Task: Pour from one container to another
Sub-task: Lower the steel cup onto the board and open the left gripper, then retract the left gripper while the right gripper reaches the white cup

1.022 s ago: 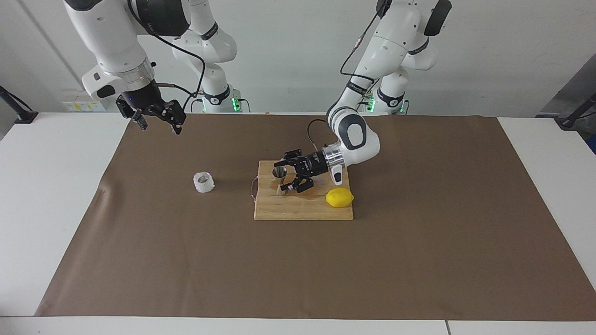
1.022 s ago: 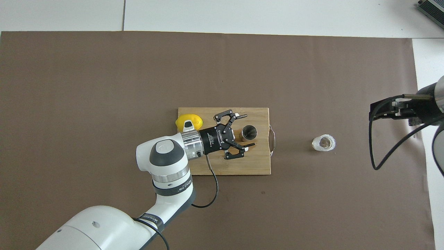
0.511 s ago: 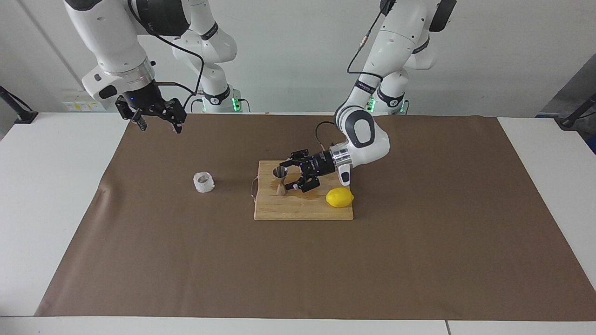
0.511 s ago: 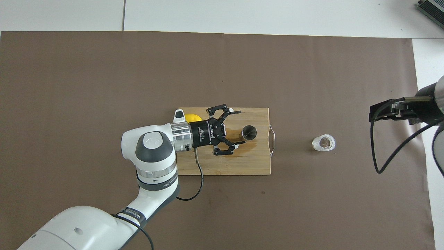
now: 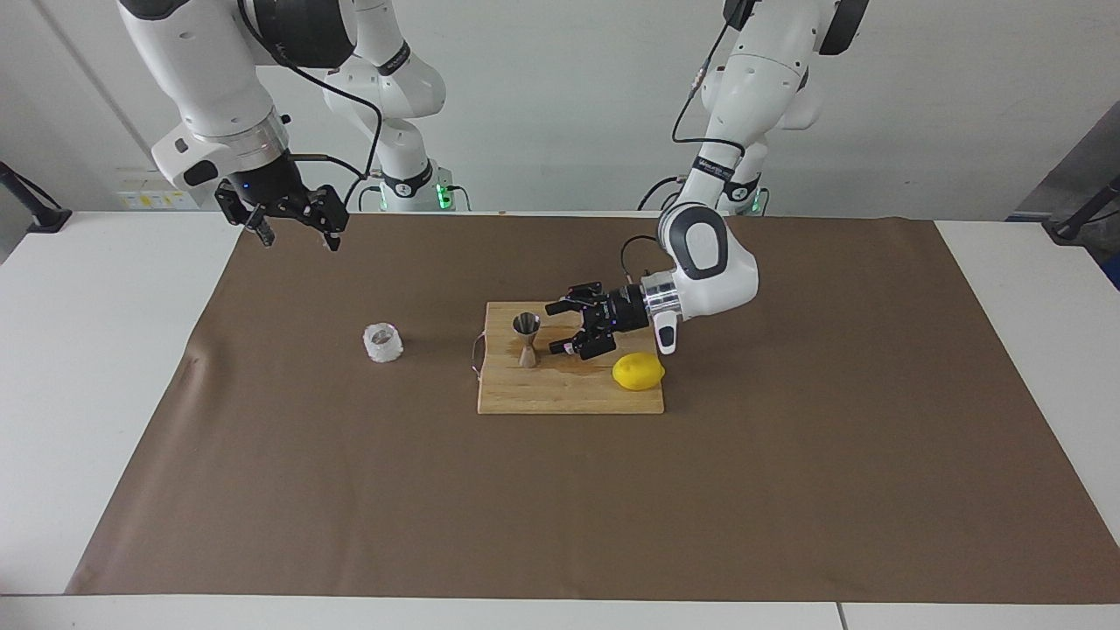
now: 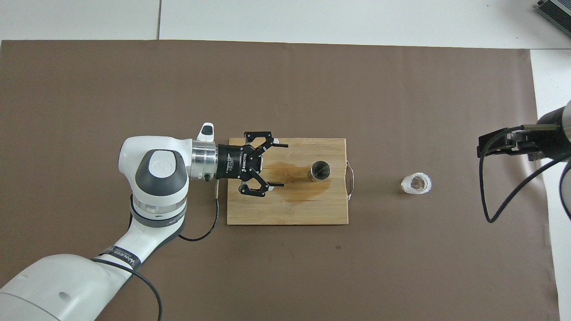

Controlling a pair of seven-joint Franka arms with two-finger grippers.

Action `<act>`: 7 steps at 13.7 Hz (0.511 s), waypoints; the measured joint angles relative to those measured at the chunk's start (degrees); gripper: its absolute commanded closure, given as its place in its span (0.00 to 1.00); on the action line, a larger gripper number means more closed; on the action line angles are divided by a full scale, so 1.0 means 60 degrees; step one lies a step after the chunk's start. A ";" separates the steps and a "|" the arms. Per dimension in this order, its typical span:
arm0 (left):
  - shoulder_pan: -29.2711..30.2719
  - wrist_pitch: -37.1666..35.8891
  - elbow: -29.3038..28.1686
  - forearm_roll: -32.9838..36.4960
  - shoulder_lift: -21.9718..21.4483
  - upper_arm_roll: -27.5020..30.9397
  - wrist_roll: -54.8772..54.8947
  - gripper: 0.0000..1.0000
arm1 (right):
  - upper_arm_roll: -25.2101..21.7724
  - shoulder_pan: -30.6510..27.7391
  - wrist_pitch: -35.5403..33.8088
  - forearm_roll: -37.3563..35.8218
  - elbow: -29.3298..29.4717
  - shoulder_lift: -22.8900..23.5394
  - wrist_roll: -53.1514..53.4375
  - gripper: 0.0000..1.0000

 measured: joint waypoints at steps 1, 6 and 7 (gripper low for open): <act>0.0195 -0.0178 0.0096 0.0796 -0.0017 0.0007 -0.0028 0.00 | 0.0004 0.0002 0.0000 0.0000 -0.0009 -0.0001 -0.0202 0.00; 0.0805 -0.0626 0.0706 0.4860 -0.0307 0.0015 -0.0071 0.00 | -0.0007 -0.0017 0.0943 0.0000 -0.0748 -0.0165 -0.2690 0.00; 0.0878 -0.0653 0.0771 0.5458 -0.0432 0.0022 -0.0082 0.00 | -0.0020 -0.0038 0.1063 0.0000 -0.0984 -0.0217 -0.3478 0.00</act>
